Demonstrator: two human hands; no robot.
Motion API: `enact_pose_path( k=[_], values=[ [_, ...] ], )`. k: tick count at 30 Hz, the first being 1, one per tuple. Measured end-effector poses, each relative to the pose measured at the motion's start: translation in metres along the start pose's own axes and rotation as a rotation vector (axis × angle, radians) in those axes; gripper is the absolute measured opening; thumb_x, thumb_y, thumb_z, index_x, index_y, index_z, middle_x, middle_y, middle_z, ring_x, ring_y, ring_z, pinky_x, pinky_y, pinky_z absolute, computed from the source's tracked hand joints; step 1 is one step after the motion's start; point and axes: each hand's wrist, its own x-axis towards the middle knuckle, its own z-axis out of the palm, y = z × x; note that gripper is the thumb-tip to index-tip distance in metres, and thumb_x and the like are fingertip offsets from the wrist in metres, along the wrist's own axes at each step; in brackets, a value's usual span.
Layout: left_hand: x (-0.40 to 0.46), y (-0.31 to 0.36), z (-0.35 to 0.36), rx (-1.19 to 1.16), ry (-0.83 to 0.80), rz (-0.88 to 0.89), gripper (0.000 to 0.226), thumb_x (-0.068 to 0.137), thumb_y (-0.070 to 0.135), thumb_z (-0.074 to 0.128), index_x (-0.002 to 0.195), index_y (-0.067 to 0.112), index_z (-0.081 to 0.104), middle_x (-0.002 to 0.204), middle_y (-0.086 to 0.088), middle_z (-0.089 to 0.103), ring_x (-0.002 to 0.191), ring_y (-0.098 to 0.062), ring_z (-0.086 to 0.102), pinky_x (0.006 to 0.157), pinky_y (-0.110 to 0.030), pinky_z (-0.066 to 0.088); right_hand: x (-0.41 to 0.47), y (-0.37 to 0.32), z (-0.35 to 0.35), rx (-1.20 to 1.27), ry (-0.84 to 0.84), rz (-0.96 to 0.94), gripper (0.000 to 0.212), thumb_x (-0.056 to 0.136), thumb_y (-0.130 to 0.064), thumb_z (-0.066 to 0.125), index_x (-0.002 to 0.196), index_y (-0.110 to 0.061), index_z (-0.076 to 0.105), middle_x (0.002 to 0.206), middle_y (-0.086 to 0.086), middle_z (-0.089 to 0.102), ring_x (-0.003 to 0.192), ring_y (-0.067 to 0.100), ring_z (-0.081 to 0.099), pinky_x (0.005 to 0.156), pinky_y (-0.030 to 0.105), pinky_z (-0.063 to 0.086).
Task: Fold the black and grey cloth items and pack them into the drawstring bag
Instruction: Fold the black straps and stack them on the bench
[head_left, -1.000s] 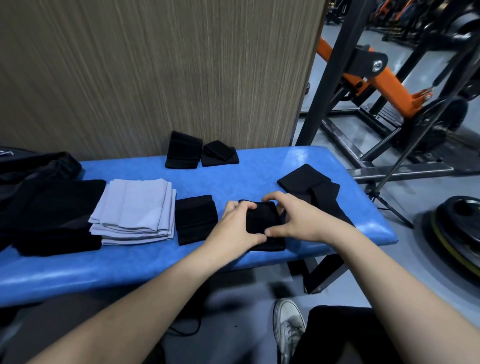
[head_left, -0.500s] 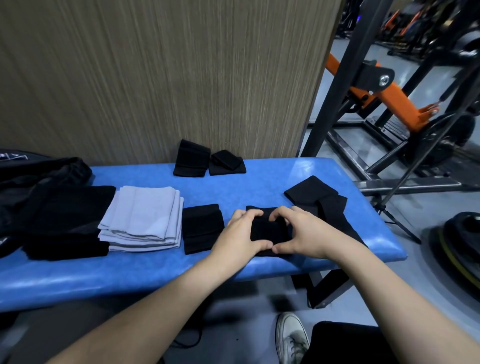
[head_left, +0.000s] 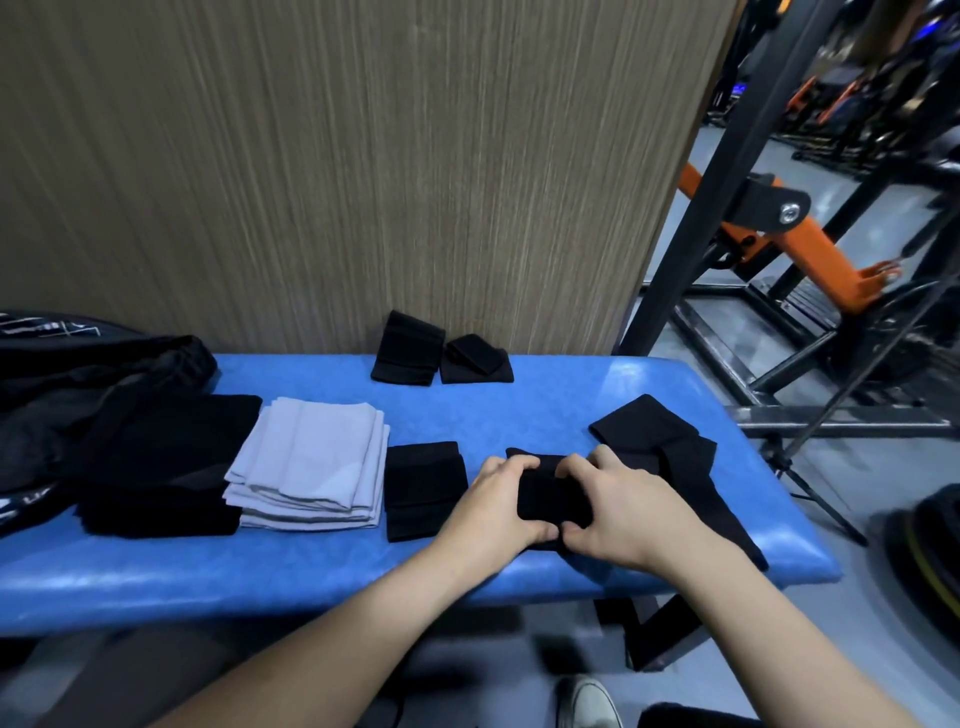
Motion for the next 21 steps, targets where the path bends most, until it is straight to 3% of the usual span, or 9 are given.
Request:
enact_pose_path(
  k=[5, 10, 16, 19, 21],
  values=[
    [0.004, -0.002, -0.003, -0.026, -0.022, -0.023, 0.078, 0.076, 0.032, 0.082, 0.143, 0.028, 0.042, 0.135, 0.003, 0.045, 0.123, -0.013, 0.049, 0.098, -0.019, 0.038, 0.001, 0.002, 0.000, 0.023, 0.025, -0.008, 0.055, 0.080, -0.052, 0.056, 0.131, -0.035, 0.041, 0.118, -0.006, 0.052, 0.094, 0.027, 0.065, 0.075, 0.033, 0.046],
    [0.004, -0.002, -0.003, -0.040, -0.023, -0.023, 0.075, 0.076, 0.029, 0.082, 0.140, 0.029, 0.044, 0.133, 0.002, 0.047, 0.120, -0.014, 0.050, 0.093, -0.019, 0.037, -0.002, 0.010, -0.003, 0.081, 0.057, -0.024, 0.044, 0.077, -0.051, 0.055, 0.118, -0.036, 0.044, 0.105, -0.013, 0.053, 0.092, 0.021, 0.064, 0.074, 0.034, 0.050],
    [0.002, -0.001, -0.004, -0.040, -0.014, -0.018, 0.071, 0.077, 0.029, 0.080, 0.137, 0.030, 0.044, 0.134, 0.002, 0.046, 0.119, -0.014, 0.051, 0.094, -0.022, 0.039, -0.001, 0.012, 0.001, 0.106, -0.012, 0.009, 0.042, 0.082, -0.041, 0.060, 0.120, -0.033, 0.043, 0.111, -0.013, 0.048, 0.096, 0.022, 0.062, 0.072, 0.034, 0.046],
    [0.002, -0.002, -0.003, -0.080, -0.004, -0.026, 0.067, 0.078, 0.033, 0.079, 0.136, 0.029, 0.047, 0.131, 0.002, 0.048, 0.111, -0.014, 0.054, 0.087, -0.021, 0.039, 0.001, 0.015, 0.004, 0.229, -0.036, 0.032, 0.044, 0.085, -0.033, 0.062, 0.126, -0.032, 0.045, 0.112, -0.011, 0.046, 0.095, 0.017, 0.060, 0.080, 0.036, 0.050],
    [0.002, -0.001, -0.003, -0.155, 0.023, -0.045, 0.054, 0.082, 0.036, 0.074, 0.131, 0.029, 0.052, 0.123, -0.009, 0.056, 0.103, -0.024, 0.060, 0.079, -0.026, 0.042, 0.000, 0.019, 0.006, 0.360, -0.036, 0.025, 0.044, 0.087, -0.028, 0.064, 0.127, -0.034, 0.047, 0.106, -0.012, 0.047, 0.085, 0.008, 0.056, 0.082, 0.036, 0.050]
  ],
)
